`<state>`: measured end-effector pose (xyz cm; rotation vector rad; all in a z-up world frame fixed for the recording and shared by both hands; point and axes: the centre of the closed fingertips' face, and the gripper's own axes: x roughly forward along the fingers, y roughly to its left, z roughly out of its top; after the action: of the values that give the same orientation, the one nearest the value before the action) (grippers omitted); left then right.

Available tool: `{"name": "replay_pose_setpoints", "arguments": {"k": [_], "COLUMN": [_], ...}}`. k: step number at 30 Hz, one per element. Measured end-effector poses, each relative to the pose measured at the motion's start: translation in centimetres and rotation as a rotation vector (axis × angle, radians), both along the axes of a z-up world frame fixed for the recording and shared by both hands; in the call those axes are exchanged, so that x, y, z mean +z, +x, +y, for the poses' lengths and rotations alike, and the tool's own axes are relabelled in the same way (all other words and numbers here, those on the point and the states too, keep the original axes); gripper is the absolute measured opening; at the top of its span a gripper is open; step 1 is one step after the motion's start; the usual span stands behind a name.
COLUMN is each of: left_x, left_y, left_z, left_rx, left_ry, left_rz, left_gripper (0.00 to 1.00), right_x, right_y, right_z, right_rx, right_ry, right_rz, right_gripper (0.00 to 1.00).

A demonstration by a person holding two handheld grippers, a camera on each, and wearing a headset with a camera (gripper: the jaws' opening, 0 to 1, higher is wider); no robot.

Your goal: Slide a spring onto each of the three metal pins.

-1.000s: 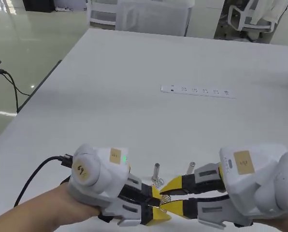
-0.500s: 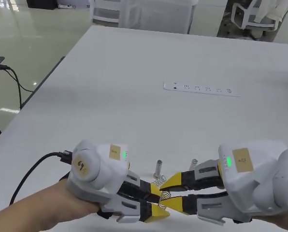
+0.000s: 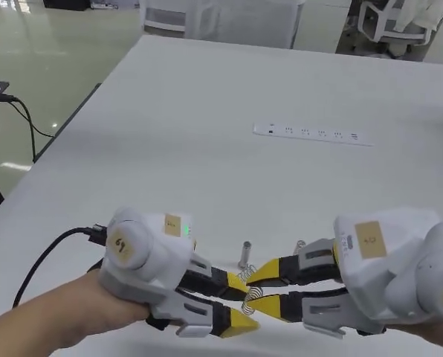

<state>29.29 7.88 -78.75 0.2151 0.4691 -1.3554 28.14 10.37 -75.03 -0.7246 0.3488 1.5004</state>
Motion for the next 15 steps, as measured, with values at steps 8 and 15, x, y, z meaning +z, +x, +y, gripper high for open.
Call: {"name": "replay_pose_setpoints", "arguments": {"k": [8,15], "left_x": [0.3,0.3], "left_y": [0.2,0.2], "left_z": [1.2,1.7], "left_rx": [0.041,0.056], "left_ry": [-0.009,-0.004], "left_rz": [0.01,0.009], "left_gripper": [0.18,0.22], "right_x": [-0.1,-0.1], "right_y": [0.6,0.9], "right_z": [-0.2,-0.3], "right_rx": [-0.019,-0.028], "right_ry": [-0.003,-0.001], "right_rz": [-0.009,-0.015], "right_gripper": [0.07,0.07]}}
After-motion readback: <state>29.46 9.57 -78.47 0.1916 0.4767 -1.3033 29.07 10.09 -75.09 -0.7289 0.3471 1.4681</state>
